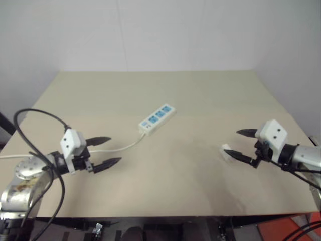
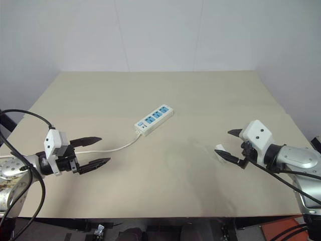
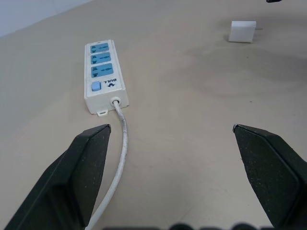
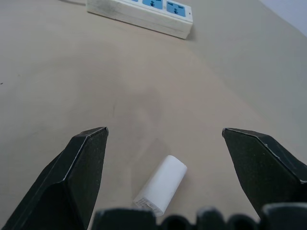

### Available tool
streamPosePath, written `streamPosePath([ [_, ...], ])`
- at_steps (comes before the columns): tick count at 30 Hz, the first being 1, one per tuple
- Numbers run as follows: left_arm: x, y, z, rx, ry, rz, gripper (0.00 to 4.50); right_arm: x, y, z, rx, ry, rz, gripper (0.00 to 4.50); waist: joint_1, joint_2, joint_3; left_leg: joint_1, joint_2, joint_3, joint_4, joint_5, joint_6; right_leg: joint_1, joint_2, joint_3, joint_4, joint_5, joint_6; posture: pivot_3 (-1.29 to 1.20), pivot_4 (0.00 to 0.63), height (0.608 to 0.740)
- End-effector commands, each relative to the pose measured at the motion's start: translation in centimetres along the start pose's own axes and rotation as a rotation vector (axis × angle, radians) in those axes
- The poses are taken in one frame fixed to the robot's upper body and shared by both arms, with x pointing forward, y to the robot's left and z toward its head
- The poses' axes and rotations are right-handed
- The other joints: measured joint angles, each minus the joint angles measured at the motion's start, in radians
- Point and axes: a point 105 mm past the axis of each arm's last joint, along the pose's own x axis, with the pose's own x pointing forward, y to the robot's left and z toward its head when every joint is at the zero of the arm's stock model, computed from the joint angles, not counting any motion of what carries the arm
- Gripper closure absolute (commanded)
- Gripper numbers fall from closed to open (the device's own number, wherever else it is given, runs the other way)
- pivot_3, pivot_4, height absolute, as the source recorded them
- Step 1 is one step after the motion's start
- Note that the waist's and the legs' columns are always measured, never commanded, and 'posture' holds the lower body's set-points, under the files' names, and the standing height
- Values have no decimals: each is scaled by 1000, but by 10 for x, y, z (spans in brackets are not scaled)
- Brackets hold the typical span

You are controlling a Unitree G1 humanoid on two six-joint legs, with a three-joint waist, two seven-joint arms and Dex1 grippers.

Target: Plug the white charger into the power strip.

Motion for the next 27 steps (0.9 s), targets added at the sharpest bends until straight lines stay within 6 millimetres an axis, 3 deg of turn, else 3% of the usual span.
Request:
streamPosePath([
  [1, 0, 1, 5, 16, -14, -7, 26, -6, -6, 11, -45, -19, -25, 0, 0, 0, 0, 0, 0, 0, 0, 0, 0, 0, 0, 0, 0, 0, 0, 0, 150, 740],
  [11, 7, 10, -1, 19, 13, 47, 26, -6, -5, 10, -42, -21, -26, 0, 0, 0, 0, 0, 0, 0, 0, 0, 0, 0, 0, 0, 0, 0, 0, 0, 150, 740],
  [20, 66, 54, -20, -66, 126, 131, 26, 0, -1, 19, -54, -48, -23, 0, 11, 0, 0, 0, -2, -1, 1, 0, 0, 1, 0, -1, 0, 0, 0, 0, 150, 740],
  [26, 118, 64, -45, -104, 269, 113, 26, 2, 2, 25, -66, -64, -27, 0, 11, -1, 0, -1, -2, 0, 2, 0, 0, 1, 0, -1, 1, 0, 1, 0, 150, 740],
  [27, 125, 65, -50, -103, 295, 116, 204, 2, 2, 26, -69, -67, -30, 0, 10, -1, 0, -2, -2, 0, 2, 0, 0, 1, 0, -1, 1, 0, 1, 0, 150, 740],
])
